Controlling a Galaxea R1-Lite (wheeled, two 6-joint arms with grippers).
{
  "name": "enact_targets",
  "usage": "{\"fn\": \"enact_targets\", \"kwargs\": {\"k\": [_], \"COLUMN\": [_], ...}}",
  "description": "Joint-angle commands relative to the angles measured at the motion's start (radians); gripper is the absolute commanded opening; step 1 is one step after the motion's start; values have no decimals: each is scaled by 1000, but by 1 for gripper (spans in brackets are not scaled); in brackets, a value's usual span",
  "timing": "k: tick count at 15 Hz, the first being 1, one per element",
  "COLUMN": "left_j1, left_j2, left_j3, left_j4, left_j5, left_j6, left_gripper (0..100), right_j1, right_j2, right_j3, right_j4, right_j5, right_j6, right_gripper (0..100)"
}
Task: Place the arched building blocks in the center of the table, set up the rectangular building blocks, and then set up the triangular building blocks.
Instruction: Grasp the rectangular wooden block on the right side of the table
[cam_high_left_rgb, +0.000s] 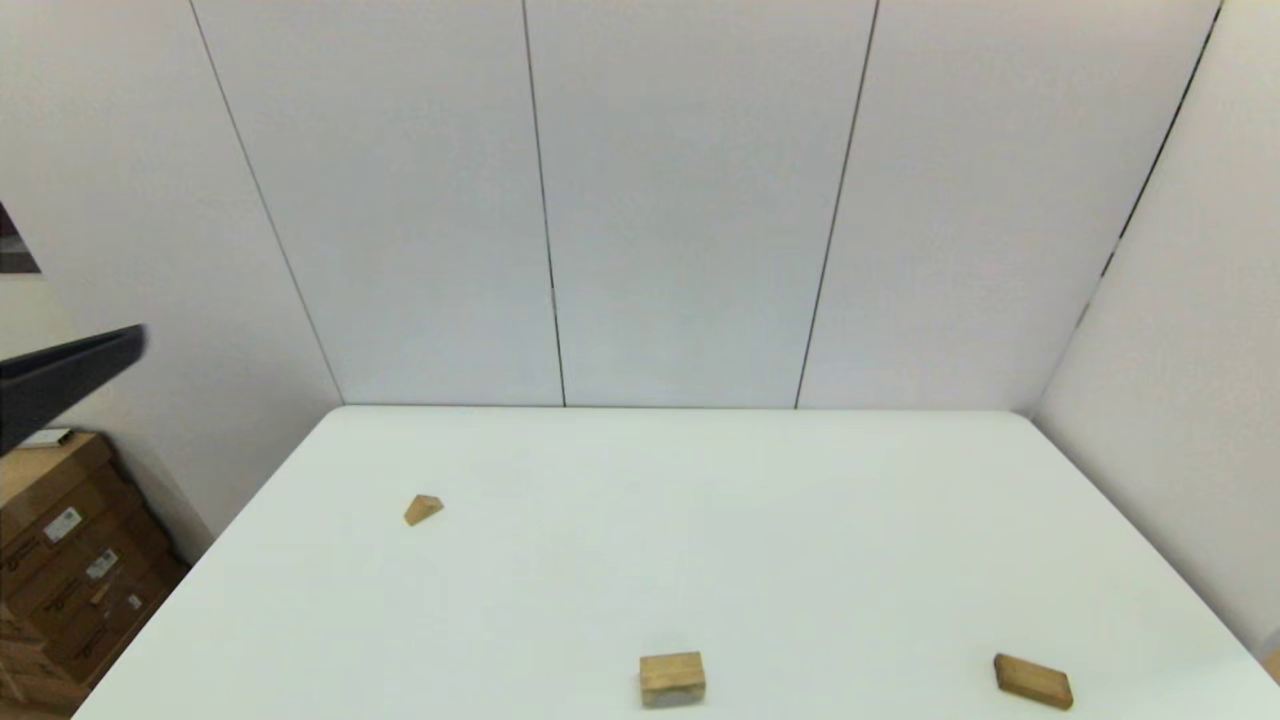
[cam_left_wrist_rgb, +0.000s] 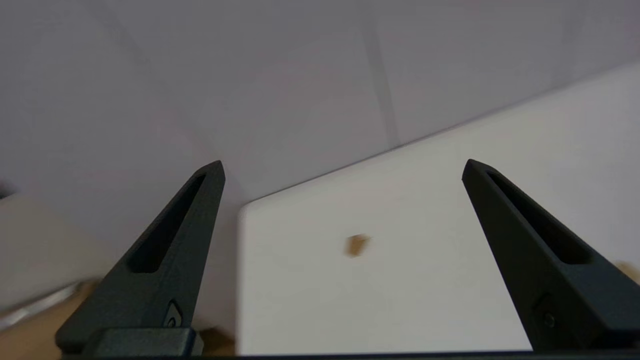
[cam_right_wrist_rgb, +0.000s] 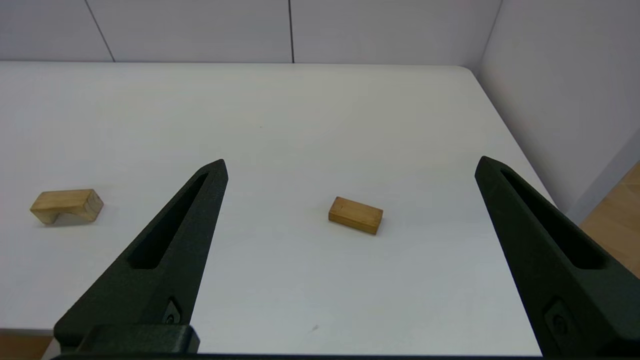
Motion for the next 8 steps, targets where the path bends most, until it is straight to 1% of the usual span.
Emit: {"fn": "enact_targets", "kwargs": {"k": [1,2,3,4,5,8], "left_j1": [325,430,476,496,490,478], "left_j2": [-342,-402,-469,-553,-593,-648], "left_j3": [152,194,233,301,370,460], "left_j4": [3,-1,3,3,-4,-4], "left_j5": [81,60,4,-71,-102,-97], "left_j6": [104,104,113,132,150,132], "left_gripper": [100,100,100,100,100,100], "right_j1": [0,0,0,0,0,0], "right_j2": [0,0,0,0,0,0], "right_j3": [0,0,0,0,0,0], "right_j4": [1,1,1,1,1,1], "right_j5": [0,0,0,-1,-1,0], "right_j6": [-1,-1,-1,-1,-1,-1], "right_gripper": [100,100,100,100,100,100]}}
